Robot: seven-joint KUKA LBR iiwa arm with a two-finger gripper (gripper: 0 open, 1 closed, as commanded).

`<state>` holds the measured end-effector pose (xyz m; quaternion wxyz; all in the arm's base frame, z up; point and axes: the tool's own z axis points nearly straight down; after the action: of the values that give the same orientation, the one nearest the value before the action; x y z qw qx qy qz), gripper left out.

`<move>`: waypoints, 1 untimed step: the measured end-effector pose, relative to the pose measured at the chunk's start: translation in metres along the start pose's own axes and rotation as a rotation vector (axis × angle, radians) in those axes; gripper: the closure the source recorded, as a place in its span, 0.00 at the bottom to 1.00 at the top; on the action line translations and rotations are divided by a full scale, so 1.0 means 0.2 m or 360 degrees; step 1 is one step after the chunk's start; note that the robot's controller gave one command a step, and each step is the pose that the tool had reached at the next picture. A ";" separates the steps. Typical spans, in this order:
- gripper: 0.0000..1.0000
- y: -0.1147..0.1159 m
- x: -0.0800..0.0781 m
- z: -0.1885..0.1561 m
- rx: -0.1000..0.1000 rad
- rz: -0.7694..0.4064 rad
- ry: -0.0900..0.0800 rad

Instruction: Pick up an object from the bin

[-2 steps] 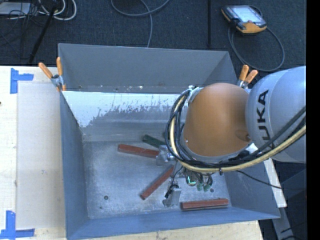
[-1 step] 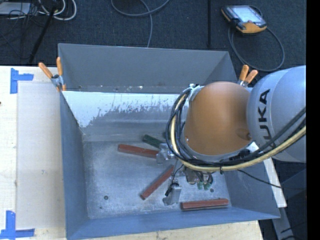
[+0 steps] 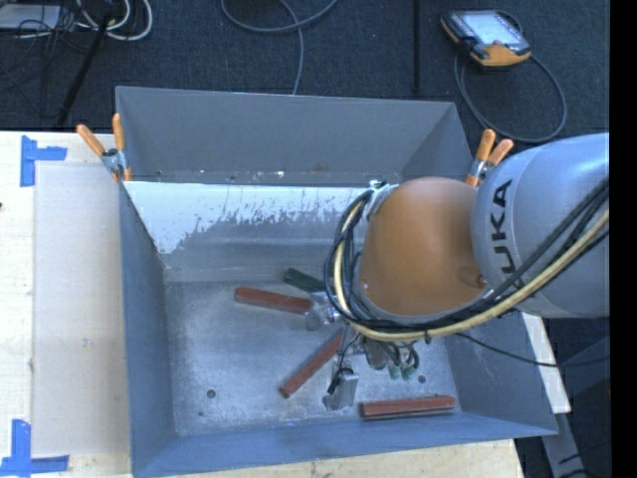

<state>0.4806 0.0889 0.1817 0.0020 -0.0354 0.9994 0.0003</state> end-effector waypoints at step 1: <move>1.00 -0.10 -0.06 0.56 0.0001 -0.0168 0.0019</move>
Offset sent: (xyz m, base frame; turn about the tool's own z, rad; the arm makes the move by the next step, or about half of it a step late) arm 0.0000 0.0000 0.0000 0.0000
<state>0.4953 0.0707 0.0692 -0.0039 -0.0879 0.9961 -0.0002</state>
